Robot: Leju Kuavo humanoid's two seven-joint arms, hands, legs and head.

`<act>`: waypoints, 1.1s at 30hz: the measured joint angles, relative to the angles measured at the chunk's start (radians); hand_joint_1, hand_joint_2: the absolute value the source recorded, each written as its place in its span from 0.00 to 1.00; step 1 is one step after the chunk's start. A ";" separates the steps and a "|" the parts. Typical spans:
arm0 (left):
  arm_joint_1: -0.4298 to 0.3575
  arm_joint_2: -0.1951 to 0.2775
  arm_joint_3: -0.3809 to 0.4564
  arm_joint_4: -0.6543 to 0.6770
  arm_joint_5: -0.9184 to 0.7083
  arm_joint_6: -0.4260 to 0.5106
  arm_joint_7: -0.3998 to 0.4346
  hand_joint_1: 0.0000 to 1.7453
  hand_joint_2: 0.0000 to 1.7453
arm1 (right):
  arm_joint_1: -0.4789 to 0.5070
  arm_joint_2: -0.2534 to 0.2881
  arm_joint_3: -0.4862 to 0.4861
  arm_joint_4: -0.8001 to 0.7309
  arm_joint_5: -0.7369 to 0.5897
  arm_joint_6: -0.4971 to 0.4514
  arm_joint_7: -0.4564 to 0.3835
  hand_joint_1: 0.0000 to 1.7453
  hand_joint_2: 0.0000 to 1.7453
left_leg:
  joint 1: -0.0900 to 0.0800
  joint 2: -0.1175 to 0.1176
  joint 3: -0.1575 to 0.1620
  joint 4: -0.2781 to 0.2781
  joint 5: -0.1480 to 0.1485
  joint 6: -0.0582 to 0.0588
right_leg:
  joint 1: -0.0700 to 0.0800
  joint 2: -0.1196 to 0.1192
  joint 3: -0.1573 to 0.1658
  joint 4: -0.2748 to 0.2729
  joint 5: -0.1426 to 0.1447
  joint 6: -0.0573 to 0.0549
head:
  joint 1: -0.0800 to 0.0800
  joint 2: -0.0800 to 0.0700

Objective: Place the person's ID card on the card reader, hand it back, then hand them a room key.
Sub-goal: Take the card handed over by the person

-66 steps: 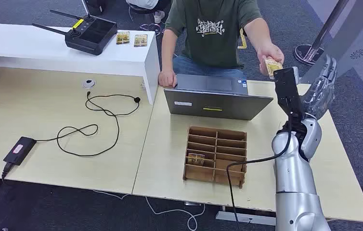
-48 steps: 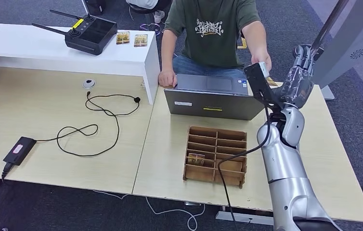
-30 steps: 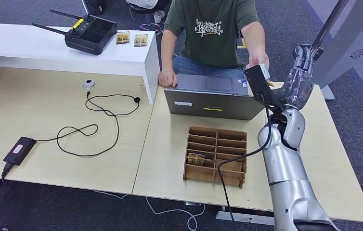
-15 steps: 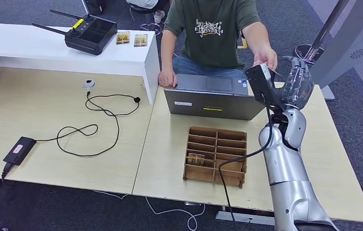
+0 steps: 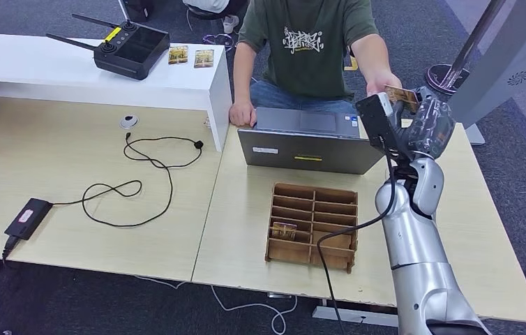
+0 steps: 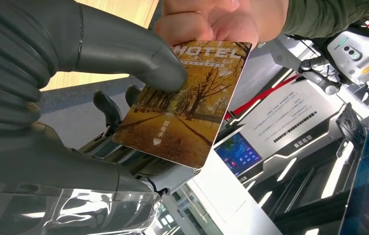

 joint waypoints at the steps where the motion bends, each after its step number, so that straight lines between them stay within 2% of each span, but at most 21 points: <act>1: 0.000 0.000 0.000 0.000 0.000 0.000 0.000 0.00 0.00 | 0.000 0.000 0.000 0.000 0.000 0.000 0.000 0.77 1.00 | 0.000 0.000 0.000 0.000 0.000 0.000 | 0.000 0.000 0.000 0.000 0.000 0.000 | 0.000 0.000; 6: 0.000 0.000 0.000 0.000 0.000 0.000 0.000 0.00 0.00 | 0.002 -0.003 0.000 0.000 -0.005 0.000 -0.004 0.73 1.00 | 0.000 0.000 0.000 0.000 0.000 0.000 | 0.000 0.000 0.000 0.000 0.000 0.000 | 0.000 0.000; 10: 0.000 0.000 0.000 0.000 0.000 0.000 0.000 0.00 0.00 | 0.007 -0.005 0.000 -0.006 -0.031 0.007 -0.008 0.76 1.00 | 0.000 0.000 0.000 0.000 0.000 0.000 | 0.000 0.000 0.000 0.000 0.000 0.000 | 0.000 0.000; 14: 0.001 0.000 0.000 0.000 0.000 -0.001 0.000 0.00 0.00 | 0.015 -0.005 -0.011 -0.026 -0.130 0.052 -0.031 0.81 1.00 | 0.000 0.000 0.000 0.000 0.000 0.000 | 0.000 0.000 0.000 0.000 0.000 0.000 | 0.000 0.000; 19: 0.002 0.000 0.000 0.000 0.000 -0.002 0.000 0.00 0.00 | 0.043 -0.005 -0.049 -0.087 -0.311 0.146 -0.049 0.93 1.00 | 0.000 -0.001 0.000 0.000 0.000 0.000 | 0.000 -0.001 0.000 0.000 0.000 0.000 | 0.000 0.000; 25: 0.004 0.000 0.000 0.000 0.001 -0.002 0.000 0.00 0.00 | 0.081 -0.011 -0.086 -0.167 -0.431 0.191 -0.045 0.95 1.00 | 0.000 0.000 0.000 0.000 0.000 0.000 | 0.000 0.000 0.000 0.000 0.000 0.000 | 0.000 0.000; 33: 0.006 0.000 0.000 0.000 0.002 -0.002 0.000 0.00 0.00 | 0.128 -0.031 -0.121 -0.240 -0.502 0.225 -0.029 0.96 1.00 | 0.000 0.000 0.000 0.000 0.000 0.000 | 0.000 0.000 0.000 0.000 0.000 0.000 | 0.000 0.000</act>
